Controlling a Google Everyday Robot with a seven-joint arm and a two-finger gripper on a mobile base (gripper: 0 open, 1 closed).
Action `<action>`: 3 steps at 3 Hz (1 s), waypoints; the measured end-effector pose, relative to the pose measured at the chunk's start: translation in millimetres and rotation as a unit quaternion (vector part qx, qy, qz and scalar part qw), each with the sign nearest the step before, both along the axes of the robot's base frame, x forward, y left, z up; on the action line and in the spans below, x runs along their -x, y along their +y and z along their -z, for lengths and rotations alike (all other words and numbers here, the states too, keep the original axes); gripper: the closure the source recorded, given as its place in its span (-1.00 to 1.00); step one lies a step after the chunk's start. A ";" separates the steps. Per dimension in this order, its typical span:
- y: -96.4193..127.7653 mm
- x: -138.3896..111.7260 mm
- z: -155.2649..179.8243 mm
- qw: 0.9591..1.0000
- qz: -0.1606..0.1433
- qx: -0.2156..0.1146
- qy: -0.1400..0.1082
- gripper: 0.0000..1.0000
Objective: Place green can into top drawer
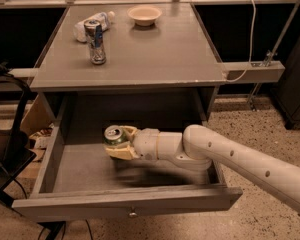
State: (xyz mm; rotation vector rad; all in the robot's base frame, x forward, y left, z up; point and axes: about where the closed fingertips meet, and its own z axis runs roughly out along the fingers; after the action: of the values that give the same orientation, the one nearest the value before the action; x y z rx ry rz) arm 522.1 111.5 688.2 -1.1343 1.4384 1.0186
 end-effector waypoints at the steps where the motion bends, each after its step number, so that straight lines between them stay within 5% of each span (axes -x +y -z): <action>1: 1.4 -1.2 2.2 1.000 0.002 0.002 -0.002 0.69; 3: 1.5 -1.2 2.2 1.000 0.002 0.002 -0.002 -0.24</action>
Offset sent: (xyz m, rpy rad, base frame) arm 0.0012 0.0014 -0.0022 -0.0047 -0.0044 -0.0049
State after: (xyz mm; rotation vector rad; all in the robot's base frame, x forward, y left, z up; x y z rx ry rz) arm 523.3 113.0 686.0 -1.1352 1.4401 1.0094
